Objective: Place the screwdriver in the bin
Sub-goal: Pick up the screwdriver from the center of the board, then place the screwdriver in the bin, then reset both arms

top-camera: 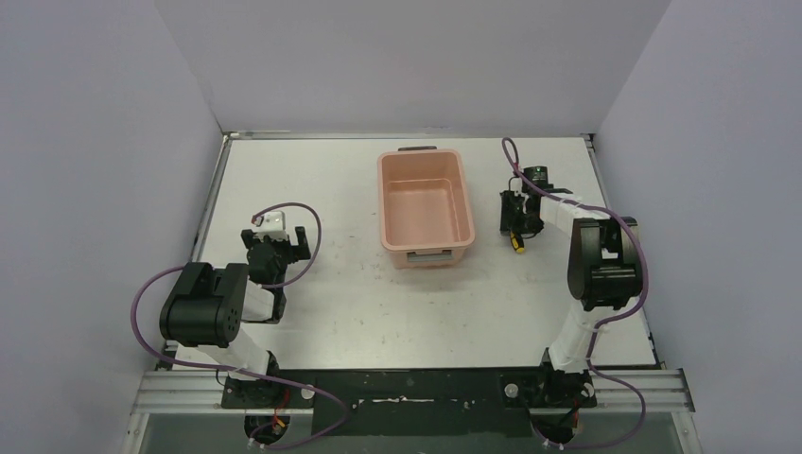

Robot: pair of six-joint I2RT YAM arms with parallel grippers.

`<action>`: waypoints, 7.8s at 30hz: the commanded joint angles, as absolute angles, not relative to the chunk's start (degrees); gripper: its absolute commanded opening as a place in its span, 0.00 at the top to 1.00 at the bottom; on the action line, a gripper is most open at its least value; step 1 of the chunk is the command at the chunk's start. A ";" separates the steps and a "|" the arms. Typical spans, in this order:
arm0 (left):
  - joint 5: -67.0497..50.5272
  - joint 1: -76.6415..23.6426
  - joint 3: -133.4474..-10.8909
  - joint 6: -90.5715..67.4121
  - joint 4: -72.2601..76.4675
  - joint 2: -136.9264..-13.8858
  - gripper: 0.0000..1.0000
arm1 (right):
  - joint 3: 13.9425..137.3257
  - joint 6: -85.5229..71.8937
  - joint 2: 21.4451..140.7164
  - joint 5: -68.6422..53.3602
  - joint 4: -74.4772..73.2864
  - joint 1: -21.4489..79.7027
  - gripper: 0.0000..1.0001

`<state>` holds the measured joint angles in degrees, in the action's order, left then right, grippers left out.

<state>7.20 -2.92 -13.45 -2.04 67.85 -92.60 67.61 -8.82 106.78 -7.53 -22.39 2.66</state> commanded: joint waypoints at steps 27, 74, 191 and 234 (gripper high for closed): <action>6.86 -2.99 -14.49 -1.52 69.52 -92.30 0.03 | 73.79 -8.14 93.53 -3.56 -30.00 2.77 0.85; 6.91 -2.97 -14.45 -1.52 69.55 -92.27 0.03 | 95.68 -19.14 98.85 3.88 -36.76 33.39 0.86; 6.88 -2.99 -14.50 -1.49 69.52 -92.32 0.03 | 78.11 -8.00 82.27 -5.63 -29.73 3.08 0.00; 6.86 -2.99 -14.50 -1.56 69.53 -92.25 0.03 | 79.52 -8.26 80.21 -5.02 -28.97 3.09 0.00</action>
<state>7.20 -2.92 -13.45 -2.04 67.85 -92.60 77.71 -8.16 82.59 -5.26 -31.68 3.09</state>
